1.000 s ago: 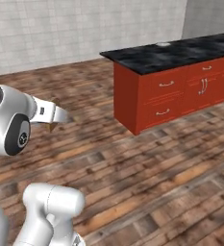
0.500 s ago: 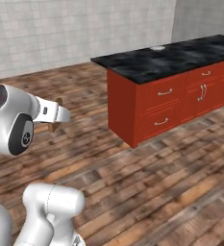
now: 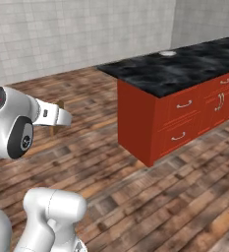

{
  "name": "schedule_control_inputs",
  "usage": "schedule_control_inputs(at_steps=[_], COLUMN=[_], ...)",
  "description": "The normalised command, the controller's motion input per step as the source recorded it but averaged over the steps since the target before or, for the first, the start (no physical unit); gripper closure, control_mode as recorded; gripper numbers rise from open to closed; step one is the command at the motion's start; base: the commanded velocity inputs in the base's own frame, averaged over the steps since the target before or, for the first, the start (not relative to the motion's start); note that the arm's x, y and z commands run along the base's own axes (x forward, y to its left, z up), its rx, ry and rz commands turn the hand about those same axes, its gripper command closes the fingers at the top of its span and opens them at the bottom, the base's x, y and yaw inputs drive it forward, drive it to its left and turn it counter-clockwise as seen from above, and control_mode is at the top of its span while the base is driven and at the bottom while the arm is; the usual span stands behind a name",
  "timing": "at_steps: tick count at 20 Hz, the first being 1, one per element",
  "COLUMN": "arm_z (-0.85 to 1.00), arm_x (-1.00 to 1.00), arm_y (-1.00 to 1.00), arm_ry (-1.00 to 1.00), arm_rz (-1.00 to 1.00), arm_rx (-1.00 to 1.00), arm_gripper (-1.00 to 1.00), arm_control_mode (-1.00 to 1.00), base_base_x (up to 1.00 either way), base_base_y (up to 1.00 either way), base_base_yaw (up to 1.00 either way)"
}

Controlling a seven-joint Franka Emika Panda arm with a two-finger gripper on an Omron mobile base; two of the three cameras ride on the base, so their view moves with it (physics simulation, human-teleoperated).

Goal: Start the toaster. Once the lever pops up, take the bread to the plate on the dining counter.

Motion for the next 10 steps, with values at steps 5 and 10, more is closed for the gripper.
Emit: schedule_control_inputs(at_steps=[5, 10], arm_z=[0.0, 0.0], arm_x=[0.0, 0.0], arm_y=[0.0, 0.0], arm_ry=[0.0, 0.0], arm_rz=[0.0, 0.0], arm_rx=[0.0, 0.0], arm_gripper=[1.0, 1.0], arm_control_mode=[1.0, 1.0], base_base_x=[1.0, 1.0], base_base_y=[1.0, 1.0], base_base_yaw=[-0.14, -0.12])
